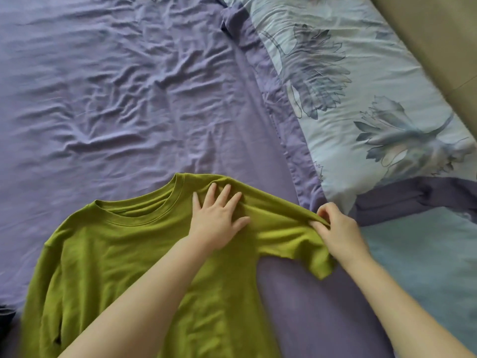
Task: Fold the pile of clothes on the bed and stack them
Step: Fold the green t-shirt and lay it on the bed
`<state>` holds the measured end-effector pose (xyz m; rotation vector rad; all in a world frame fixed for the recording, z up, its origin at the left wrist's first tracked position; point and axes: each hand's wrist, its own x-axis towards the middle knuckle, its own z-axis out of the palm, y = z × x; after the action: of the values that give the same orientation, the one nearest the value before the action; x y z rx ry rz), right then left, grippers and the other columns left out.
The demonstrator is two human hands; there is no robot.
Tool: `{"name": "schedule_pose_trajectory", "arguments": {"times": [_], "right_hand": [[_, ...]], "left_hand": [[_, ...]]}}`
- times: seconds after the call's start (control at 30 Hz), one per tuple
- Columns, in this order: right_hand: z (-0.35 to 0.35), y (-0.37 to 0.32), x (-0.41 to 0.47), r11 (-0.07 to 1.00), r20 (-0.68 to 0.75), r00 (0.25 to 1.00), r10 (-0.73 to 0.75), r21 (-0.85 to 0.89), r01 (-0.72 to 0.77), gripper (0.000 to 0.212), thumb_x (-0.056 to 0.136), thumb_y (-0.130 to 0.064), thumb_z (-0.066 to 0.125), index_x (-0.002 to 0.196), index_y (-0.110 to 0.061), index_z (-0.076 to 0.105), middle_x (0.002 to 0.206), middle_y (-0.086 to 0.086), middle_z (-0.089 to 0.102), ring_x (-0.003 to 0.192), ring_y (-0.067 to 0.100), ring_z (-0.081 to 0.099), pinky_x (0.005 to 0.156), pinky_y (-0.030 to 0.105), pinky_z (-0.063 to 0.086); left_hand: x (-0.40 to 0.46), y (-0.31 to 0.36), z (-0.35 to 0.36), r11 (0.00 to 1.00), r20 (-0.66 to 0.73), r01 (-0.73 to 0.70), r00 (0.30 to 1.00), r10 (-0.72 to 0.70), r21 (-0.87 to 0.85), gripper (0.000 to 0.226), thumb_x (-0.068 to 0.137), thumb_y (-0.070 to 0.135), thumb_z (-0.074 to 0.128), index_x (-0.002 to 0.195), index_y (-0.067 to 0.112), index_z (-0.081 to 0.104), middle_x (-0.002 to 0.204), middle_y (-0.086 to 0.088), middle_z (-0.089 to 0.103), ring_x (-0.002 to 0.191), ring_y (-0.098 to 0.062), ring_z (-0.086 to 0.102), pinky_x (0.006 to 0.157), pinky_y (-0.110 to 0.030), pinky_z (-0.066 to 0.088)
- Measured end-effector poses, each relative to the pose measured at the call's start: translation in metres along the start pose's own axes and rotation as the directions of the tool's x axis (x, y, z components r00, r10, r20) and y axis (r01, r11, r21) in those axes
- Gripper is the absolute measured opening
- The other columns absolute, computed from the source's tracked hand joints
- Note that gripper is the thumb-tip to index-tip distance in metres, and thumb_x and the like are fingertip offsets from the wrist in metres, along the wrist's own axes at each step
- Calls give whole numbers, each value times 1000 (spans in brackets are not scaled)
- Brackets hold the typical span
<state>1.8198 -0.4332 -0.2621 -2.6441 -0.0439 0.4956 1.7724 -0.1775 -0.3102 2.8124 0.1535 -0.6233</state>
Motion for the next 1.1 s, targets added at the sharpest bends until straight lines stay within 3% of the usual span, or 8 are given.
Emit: {"name": "schedule_pose_trajectory", "arguments": {"times": [0.13, 0.23, 0.3, 0.43, 0.53, 0.77, 0.93, 1.1], "right_hand": [[2, -8, -3, 905, -123, 951, -285, -361, 224, 35, 71, -20, 80, 100, -10, 64, 103, 8, 64, 94, 34, 62, 70, 40, 48], [20, -24, -12, 792, -99, 855, -510, -441, 422, 41, 61, -10, 84, 100, -14, 71, 107, 9, 67, 97, 32, 65, 74, 41, 51], [35, -34, -15, 798, 40, 878, -477, -398, 452, 43, 67, -10, 80, 108, -19, 71, 113, 4, 66, 106, 28, 63, 81, 40, 52], [58, -51, -17, 895, 101, 971, -216, -376, 238, 45, 91, -22, 52, 136, -27, 49, 144, -5, 42, 134, 18, 35, 103, 34, 36], [71, -81, -21, 898, 106, 957, -270, -330, 290, 46, 91, -24, 54, 136, -26, 48, 145, -2, 40, 135, 19, 33, 103, 35, 33], [131, -178, -43, 768, 300, 770, -563, -154, 621, 41, 95, -20, 50, 136, -23, 49, 143, -4, 42, 134, 17, 33, 104, 31, 32], [178, -260, -58, 616, 388, 602, -698, -104, 781, 38, 96, -20, 47, 134, -20, 50, 137, -3, 49, 122, 22, 40, 100, 33, 38], [224, -346, -62, 515, 447, 485, -751, -62, 855, 39, 100, -21, 41, 139, -22, 42, 146, -3, 41, 124, 24, 47, 92, 36, 46]], "left_hand": [[9, -6, 4, 994, 34, -3, 999, -1, 112, 105, 68, 89, 34, 150, 38, -7, 160, 6, -17, 145, -26, -22, 110, -66, -6], [14, -1, 4, 994, 44, 14, 999, -19, 108, 116, 62, 91, 40, 150, 35, -12, 159, 4, -21, 144, -28, -25, 108, -67, -7], [12, 0, 0, 997, 31, 2, 999, -5, 80, 116, 63, 89, 44, 151, 35, -9, 159, 4, -19, 144, -28, -23, 109, -66, -6], [-15, -12, 0, 1000, -89, -12, 996, 10, -27, 95, 78, 76, 45, 152, 34, 4, 161, 3, -9, 147, -23, -15, 117, -55, -2], [-48, -34, 3, 993, -142, 73, 986, -86, -97, 74, 91, 57, 46, 152, 30, 15, 161, 0, 4, 148, -22, -3, 120, -43, 3], [-146, -107, 2, 908, -423, 290, 813, -401, -302, 43, 71, -1, 75, 112, 11, 69, 118, -12, 64, 119, -37, 55, 103, -60, 36], [-205, -191, 0, 688, -308, 498, 643, -701, -528, 46, 82, -5, 59, 127, 2, 57, 131, -19, 52, 125, -36, 44, 109, -43, 32], [-217, -236, 1, 563, -87, 536, 671, -736, -629, 64, 89, 8, 59, 146, 9, 30, 142, -11, 45, 132, -26, 41, 108, -37, 33]]}}
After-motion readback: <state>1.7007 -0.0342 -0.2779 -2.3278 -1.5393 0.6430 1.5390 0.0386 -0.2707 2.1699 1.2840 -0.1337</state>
